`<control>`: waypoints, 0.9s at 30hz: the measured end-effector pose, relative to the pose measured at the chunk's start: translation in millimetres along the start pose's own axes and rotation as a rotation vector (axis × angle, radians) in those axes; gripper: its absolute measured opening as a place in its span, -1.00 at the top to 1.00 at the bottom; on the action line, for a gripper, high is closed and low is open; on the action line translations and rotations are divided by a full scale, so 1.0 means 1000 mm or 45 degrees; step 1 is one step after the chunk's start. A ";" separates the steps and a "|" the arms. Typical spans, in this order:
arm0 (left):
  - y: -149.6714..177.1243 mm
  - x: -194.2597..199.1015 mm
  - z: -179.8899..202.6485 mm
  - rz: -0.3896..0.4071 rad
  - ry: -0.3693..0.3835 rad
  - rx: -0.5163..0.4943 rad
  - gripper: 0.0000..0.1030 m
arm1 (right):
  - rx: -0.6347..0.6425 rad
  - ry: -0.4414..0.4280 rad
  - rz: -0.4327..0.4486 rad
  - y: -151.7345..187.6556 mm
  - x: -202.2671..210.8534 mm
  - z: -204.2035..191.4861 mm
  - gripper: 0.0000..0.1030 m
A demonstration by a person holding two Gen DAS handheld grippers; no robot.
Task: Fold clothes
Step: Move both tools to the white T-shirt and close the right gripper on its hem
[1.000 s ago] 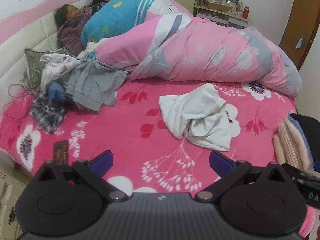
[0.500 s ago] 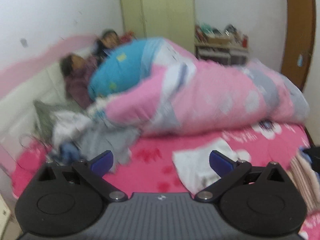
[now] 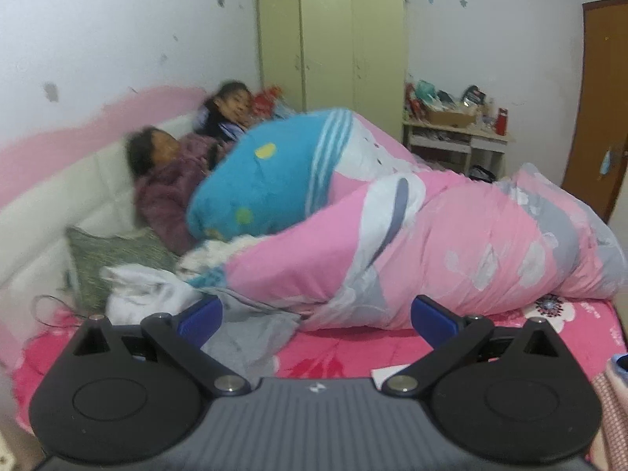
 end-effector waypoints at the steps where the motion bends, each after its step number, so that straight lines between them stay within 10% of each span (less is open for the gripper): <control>1: 0.003 -0.015 -0.003 -0.013 0.028 0.016 -0.99 | 0.001 0.033 0.007 -0.002 -0.006 -0.004 -0.97; 13: 0.097 -0.164 -0.017 -0.199 0.282 0.092 -0.99 | 0.054 0.369 0.015 0.017 -0.094 -0.045 -0.97; 27: 0.233 -0.228 0.043 -0.338 0.532 -0.159 -0.99 | 0.057 0.300 -0.233 0.152 -0.188 0.010 -0.97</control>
Point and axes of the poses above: each gripper's, at about its wrist camera, not at the fingertips, and x roughly against the way its jaws point, z to its right, y to its underside, the point moved 1 cm from there along -x, roughly the way its jaws point, and after that the axes turned 12 degrees about z, right-handed, at the moved point
